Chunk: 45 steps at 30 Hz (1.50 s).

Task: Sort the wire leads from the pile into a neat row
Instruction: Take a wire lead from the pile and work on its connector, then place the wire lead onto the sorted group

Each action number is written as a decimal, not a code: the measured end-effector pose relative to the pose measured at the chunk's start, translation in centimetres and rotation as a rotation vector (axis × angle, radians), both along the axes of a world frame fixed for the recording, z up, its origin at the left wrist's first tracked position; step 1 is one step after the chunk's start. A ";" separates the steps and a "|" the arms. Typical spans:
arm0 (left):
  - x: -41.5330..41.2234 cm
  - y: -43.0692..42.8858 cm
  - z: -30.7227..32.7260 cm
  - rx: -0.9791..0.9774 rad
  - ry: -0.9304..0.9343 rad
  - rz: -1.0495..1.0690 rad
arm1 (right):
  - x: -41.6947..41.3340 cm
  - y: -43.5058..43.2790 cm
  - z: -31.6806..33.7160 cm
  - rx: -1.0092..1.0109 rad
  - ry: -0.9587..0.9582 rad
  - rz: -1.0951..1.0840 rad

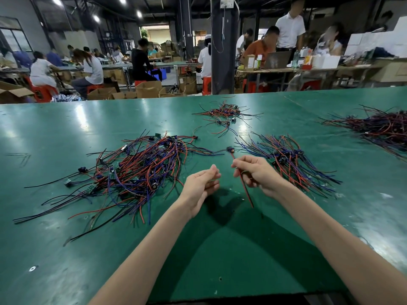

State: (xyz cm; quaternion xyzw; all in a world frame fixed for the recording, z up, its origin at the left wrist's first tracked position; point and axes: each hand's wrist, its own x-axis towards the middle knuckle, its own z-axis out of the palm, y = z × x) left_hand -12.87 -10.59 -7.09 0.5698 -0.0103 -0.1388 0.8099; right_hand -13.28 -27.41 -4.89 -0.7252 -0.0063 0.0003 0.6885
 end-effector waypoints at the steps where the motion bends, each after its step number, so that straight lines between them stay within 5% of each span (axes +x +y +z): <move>1: 0.0 0.0 0.1 0.002 0.003 0.000 | 0.3 -0.6 0.2 0.015 -0.016 -0.051; 5: -0.1 -0.1 -0.2 0.246 -0.174 0.047 | 1.7 -3.9 0.5 0.028 -0.084 -0.253; 8: 0.4 0.8 -1.3 0.977 -0.677 0.201 | 2.5 -6.6 -0.3 -0.177 -0.049 -0.415; 10: 0.8 1.5 -1.6 1.271 -0.858 0.284 | 2.5 -8.2 -1.2 -0.365 0.036 -0.517; 15: 2.1 3.8 -1.3 1.613 -0.614 0.514 | 1.8 -9.8 -2.1 -0.577 0.162 -0.587; 18: 2.4 5.0 -0.8 1.671 -0.342 0.494 | 1.5 -9.1 -1.6 -0.720 0.175 -0.582; 21: 2.5 5.5 -0.8 1.761 -0.279 0.441 | 1.2 -8.1 -1.4 -0.853 0.182 -0.618; 30: 2.7 6.5 -0.4 1.615 -0.445 0.661 | 1.0 -6.9 -1.7 -0.996 0.005 -0.726; 37: 1.6 5.5 0.7 1.244 -0.866 0.760 | 1.0 -5.1 -1.7 -0.918 -0.280 -0.787; 41: 0.8 4.0 1.1 1.066 -1.093 0.675 | 0.7 -2.9 -1.4 -0.736 -0.375 -0.530; 45: -0.1 2.1 0.6 0.913 -1.185 0.480 | -0.6 0.9 -1.8 -0.403 -0.251 -0.063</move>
